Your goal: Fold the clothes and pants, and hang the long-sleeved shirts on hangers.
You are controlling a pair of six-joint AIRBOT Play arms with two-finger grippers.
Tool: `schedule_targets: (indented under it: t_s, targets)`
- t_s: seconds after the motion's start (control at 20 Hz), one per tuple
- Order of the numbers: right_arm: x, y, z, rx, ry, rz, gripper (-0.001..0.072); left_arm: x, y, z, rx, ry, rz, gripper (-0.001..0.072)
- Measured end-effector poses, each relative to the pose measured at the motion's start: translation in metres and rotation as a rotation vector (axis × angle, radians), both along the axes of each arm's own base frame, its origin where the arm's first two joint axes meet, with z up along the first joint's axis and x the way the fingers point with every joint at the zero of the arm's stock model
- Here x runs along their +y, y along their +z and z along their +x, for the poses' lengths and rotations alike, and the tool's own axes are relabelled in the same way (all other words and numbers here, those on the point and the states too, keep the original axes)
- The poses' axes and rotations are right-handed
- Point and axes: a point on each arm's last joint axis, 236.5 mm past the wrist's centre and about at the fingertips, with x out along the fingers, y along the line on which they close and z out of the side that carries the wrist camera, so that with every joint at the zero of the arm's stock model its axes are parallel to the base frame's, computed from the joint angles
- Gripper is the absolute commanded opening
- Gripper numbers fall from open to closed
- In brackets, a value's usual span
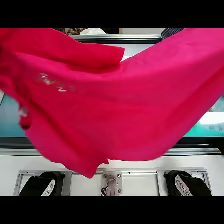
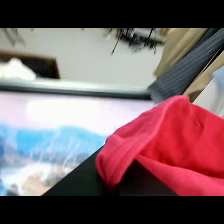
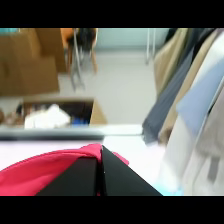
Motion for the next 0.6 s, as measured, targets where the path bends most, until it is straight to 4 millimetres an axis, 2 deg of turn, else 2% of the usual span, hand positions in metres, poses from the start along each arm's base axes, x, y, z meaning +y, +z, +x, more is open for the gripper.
schedule_targets:
  t_s: [0.2, 0.35, 0.4, 0.45, 0.5, 0.6]
  targets:
    - [0.0, -0.114, 0.12, 0.287, 0.052, 0.021, 0.0014, -0.008, -0.088, 0.113, 0.196, 0.01, 0.063, 0.0008]
    - [0.004, -0.18, 0.195, 0.348, 0.062, 0.031, 0.0023, -0.015, -0.152, 0.19, 0.303, -0.001, 0.122, 0.0008]
    - [0.007, -0.196, 0.214, 0.349, 0.063, 0.034, 0.0145, -0.017, -0.174, 0.214, 0.339, -0.006, 0.138, 0.0081]
    - [0.011, -0.209, 0.23, 0.341, 0.065, 0.036, 0.0454, -0.019, -0.193, 0.233, 0.366, -0.01, 0.149, 0.0424]
    - [0.015, -0.218, 0.242, 0.334, 0.066, 0.039, 0.0656, -0.019, -0.211, 0.251, 0.394, -0.012, 0.158, 0.0678]
    - [0.017, -0.23, 0.257, 0.322, 0.062, 0.039, 0.0658, -0.017, -0.24, 0.273, 0.456, -0.015, 0.163, 0.0683]
